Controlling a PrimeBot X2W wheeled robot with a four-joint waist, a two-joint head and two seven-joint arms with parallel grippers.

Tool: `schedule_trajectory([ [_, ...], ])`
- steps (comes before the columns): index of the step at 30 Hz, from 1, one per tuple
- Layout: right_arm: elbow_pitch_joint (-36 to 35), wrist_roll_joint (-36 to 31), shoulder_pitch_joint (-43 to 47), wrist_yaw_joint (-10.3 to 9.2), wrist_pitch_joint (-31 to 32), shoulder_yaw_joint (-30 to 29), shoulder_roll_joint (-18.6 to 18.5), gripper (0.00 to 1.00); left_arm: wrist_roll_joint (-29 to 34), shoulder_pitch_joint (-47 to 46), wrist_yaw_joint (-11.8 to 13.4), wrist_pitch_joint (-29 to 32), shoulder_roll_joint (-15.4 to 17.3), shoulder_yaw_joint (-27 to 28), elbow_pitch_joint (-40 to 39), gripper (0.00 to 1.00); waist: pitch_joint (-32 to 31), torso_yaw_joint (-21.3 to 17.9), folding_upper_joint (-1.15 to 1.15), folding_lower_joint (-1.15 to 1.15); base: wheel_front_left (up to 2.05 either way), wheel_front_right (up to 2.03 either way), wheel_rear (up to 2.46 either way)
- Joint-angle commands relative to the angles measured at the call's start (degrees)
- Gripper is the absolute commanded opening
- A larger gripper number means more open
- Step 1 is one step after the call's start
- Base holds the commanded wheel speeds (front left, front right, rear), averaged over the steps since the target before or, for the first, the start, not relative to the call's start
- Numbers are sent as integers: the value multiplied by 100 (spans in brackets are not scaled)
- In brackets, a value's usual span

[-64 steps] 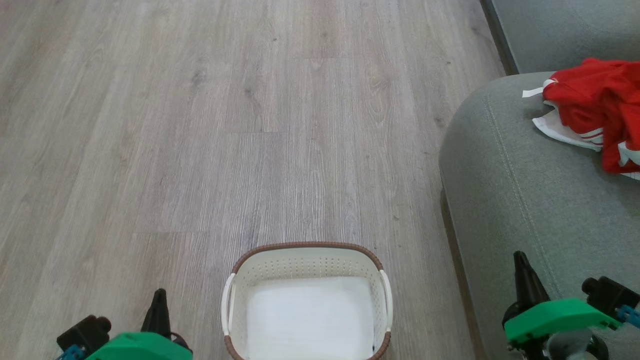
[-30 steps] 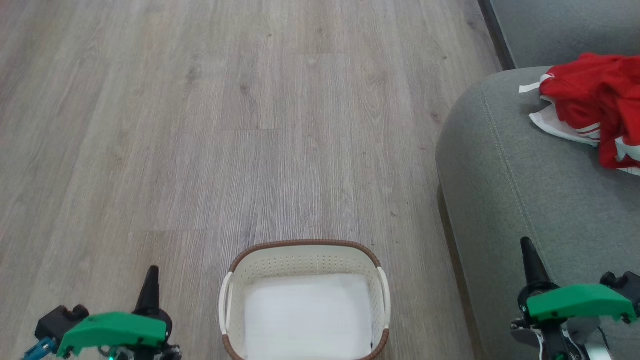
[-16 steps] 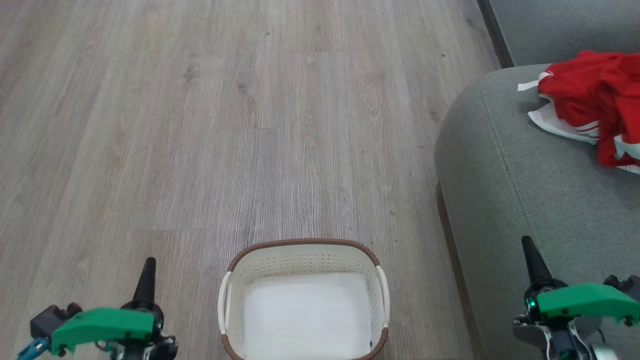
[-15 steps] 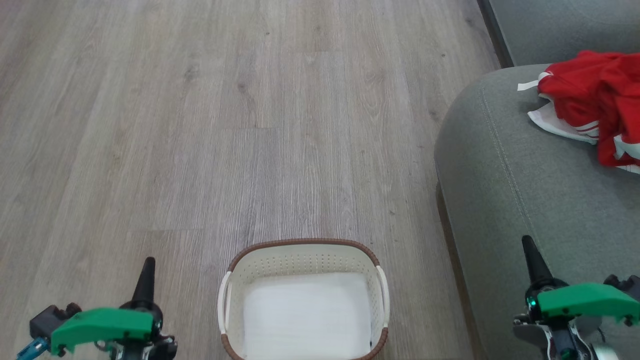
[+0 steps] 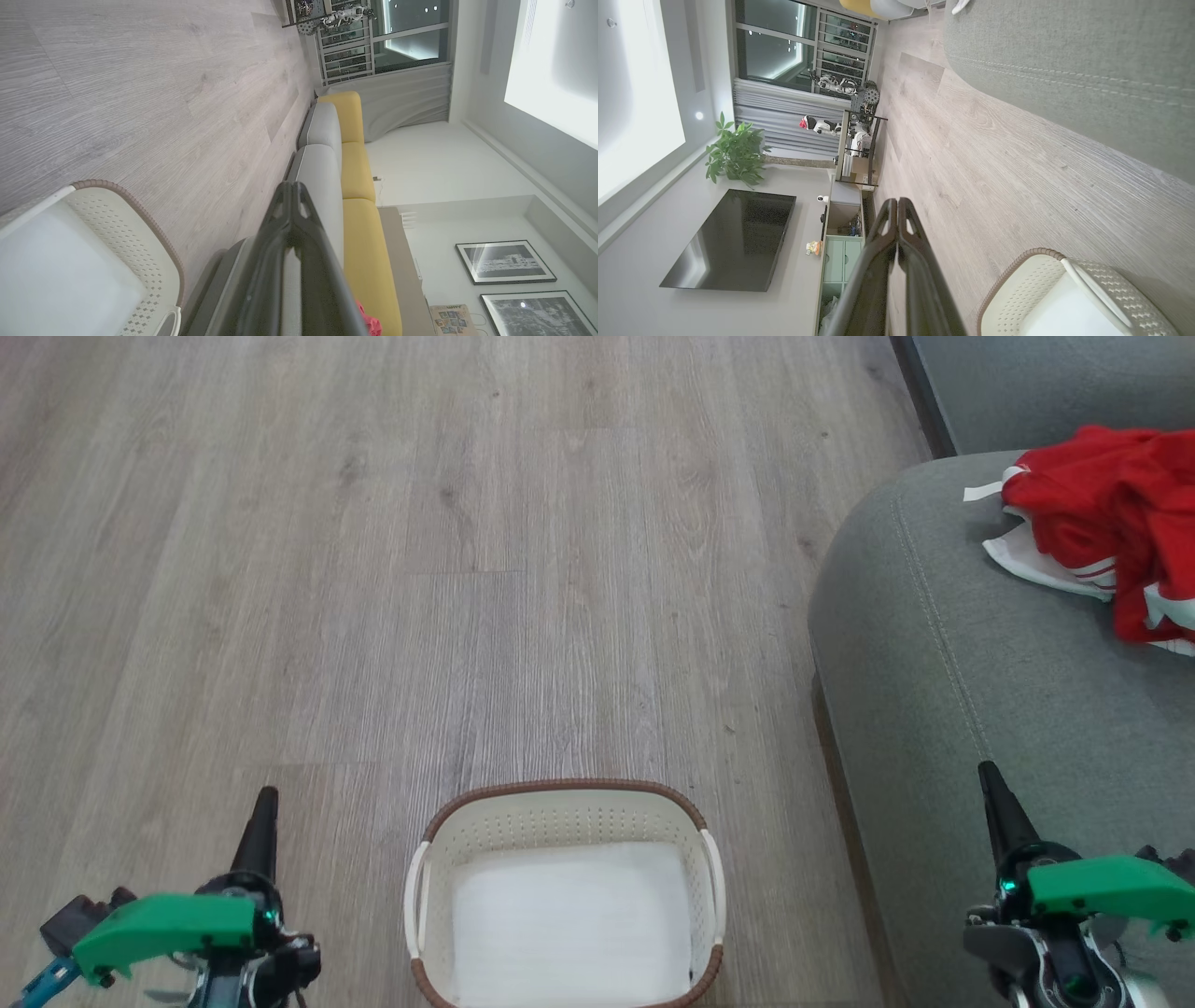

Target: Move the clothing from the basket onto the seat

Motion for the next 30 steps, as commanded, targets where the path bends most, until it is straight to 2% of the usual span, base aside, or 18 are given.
schedule_trajectory([
  [1,-231,185,-335,41,51,78,-15,0,-171,-324,-58,63,24,213,-200,0,3,-3,0,0,0,0,0],
  [17,-292,1287,-429,47,334,8,-16,0,-1175,-511,-287,345,-19,451,-215,0,32,-36,0,0,0,0,0],
  [30,-293,1311,-431,47,340,6,-16,0,-1198,-514,-292,350,-20,455,-215,0,33,-37,0,0,0,0,0],
])
